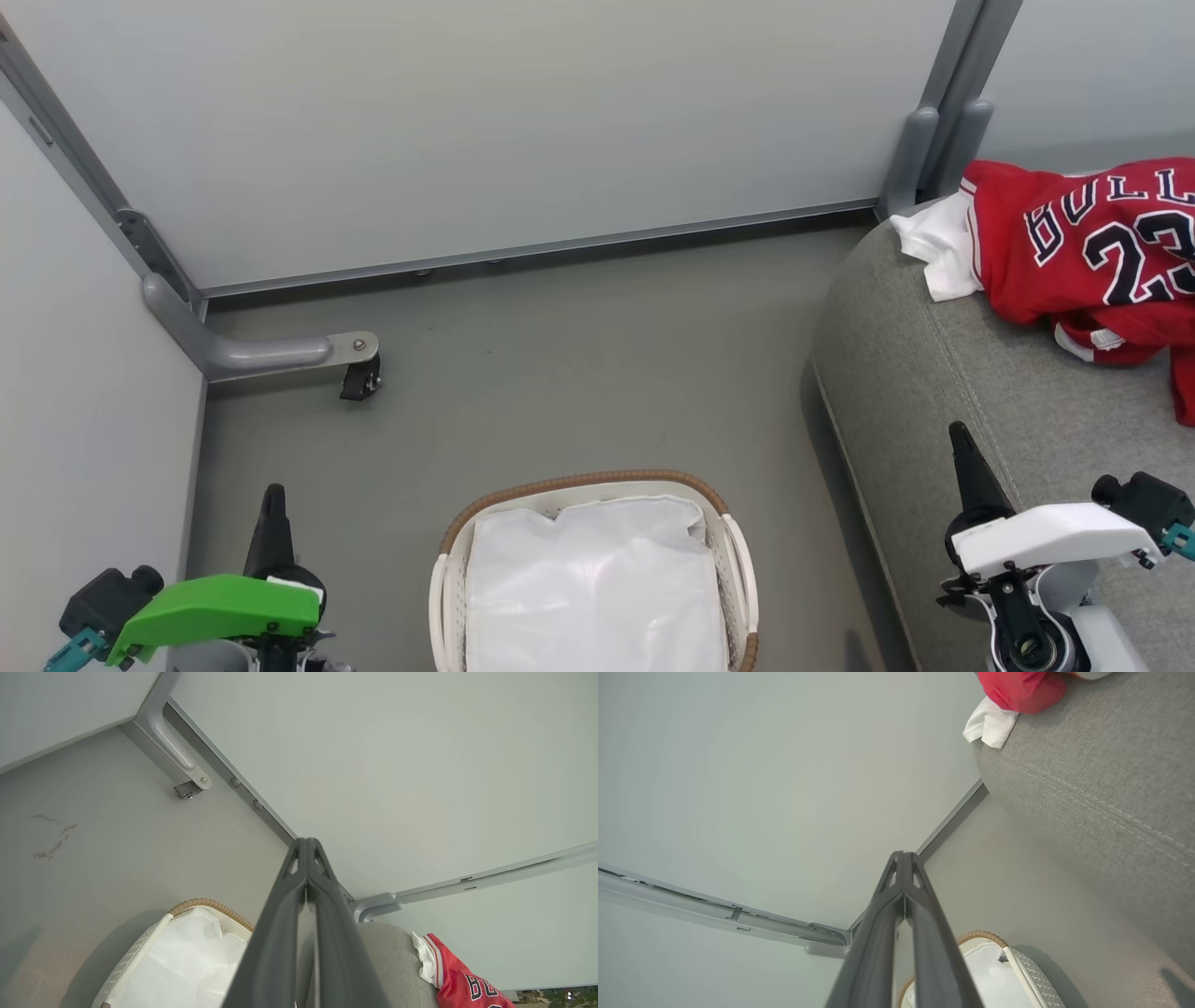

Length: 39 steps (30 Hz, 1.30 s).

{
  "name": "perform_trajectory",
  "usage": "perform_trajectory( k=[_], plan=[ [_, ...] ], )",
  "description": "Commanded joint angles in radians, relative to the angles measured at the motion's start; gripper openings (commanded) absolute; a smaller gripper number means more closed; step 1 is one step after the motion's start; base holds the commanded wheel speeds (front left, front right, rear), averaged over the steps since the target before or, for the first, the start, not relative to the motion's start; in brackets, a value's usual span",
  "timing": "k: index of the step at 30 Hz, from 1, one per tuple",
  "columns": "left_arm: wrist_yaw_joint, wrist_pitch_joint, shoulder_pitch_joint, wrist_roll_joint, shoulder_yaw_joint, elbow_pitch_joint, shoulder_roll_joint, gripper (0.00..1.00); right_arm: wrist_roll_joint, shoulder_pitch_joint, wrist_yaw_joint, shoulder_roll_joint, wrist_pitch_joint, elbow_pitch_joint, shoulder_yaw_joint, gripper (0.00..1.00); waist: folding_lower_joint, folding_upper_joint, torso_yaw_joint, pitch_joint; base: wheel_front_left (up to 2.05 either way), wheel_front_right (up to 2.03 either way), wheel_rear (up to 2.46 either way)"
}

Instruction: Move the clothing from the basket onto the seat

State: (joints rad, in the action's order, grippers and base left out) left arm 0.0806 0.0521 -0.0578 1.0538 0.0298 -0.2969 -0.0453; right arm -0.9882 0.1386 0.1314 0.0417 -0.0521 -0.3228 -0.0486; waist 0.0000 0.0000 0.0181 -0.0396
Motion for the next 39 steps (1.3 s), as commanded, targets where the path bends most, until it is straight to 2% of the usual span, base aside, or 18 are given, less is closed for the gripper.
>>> perform_trajectory(
  k=[1, 39],
  plan=[
    [0.008, -0.008, -0.030, 0.026, 0.007, 0.014, -0.004, 0.00, -0.031, 0.002, -0.001, 0.006, 0.009, 0.017, -0.006, 0.00, 0.0000, 0.0000, 0.000, 0.001, 0.00, 0.00, 0.00],
    [0.035, -0.104, -0.048, 0.348, 0.055, 0.038, -0.006, 0.00, -0.389, -0.022, -0.001, 0.009, 0.105, 0.056, -0.043, 0.00, 0.0000, 0.0000, -0.010, 0.020, 0.00, 0.00, 0.00]
  ],
)
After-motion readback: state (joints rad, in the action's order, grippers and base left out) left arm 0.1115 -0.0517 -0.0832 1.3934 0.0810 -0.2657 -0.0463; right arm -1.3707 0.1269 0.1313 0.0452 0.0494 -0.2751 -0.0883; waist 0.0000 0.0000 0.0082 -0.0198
